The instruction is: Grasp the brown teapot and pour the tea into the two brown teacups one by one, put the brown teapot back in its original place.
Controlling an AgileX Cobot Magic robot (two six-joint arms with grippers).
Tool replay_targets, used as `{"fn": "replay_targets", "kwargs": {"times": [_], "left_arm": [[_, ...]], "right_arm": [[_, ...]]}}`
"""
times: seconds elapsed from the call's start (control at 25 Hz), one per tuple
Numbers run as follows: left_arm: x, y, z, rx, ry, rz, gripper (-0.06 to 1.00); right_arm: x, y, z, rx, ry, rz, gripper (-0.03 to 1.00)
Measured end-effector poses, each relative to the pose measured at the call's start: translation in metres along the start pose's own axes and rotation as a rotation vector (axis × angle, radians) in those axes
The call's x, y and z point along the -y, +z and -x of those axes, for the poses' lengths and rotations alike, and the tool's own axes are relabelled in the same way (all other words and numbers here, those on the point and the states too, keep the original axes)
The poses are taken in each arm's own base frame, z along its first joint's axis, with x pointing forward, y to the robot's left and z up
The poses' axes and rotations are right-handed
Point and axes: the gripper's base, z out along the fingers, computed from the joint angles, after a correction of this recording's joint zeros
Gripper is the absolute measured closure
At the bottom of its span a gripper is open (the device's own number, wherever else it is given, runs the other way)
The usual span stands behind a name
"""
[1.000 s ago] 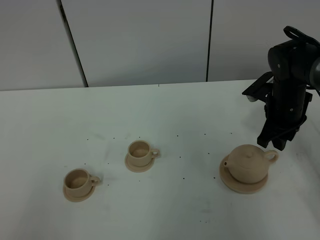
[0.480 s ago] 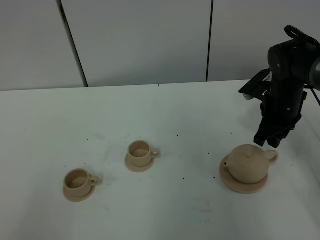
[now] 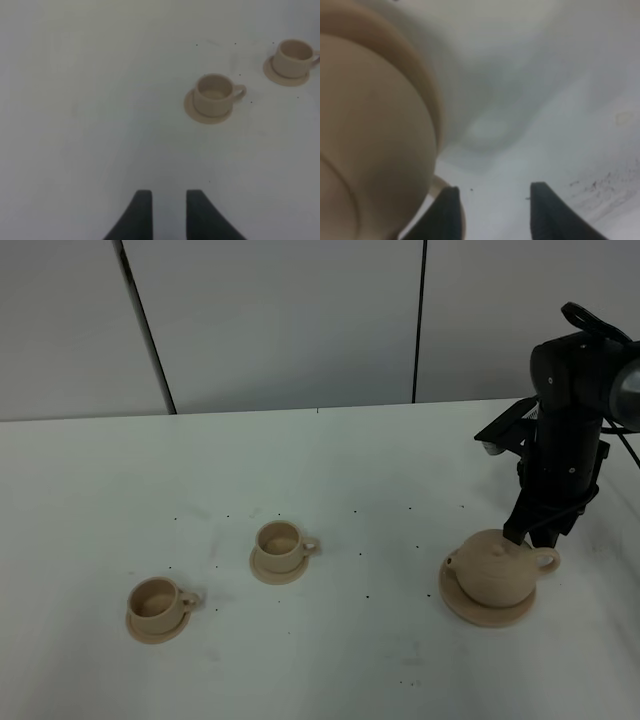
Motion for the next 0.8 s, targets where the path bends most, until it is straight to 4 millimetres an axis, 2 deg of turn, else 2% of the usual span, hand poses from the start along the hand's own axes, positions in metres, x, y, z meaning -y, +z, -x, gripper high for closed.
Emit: {"fn": "replay_targets", "kwargs": {"times": [0.52,0.8], "left_arm": [[0.0,0.0,0.0,0.0,0.0,0.0,0.71],[0.0,0.0,0.0,0.0,0.0,0.0,0.71]], "right_arm": [[0.0,0.0,-0.0001,-0.001,0.078,0.001,0.64],[-0.0009,-0.0027,-0.0025,-0.003,0.108,-0.003,0.68]]}}
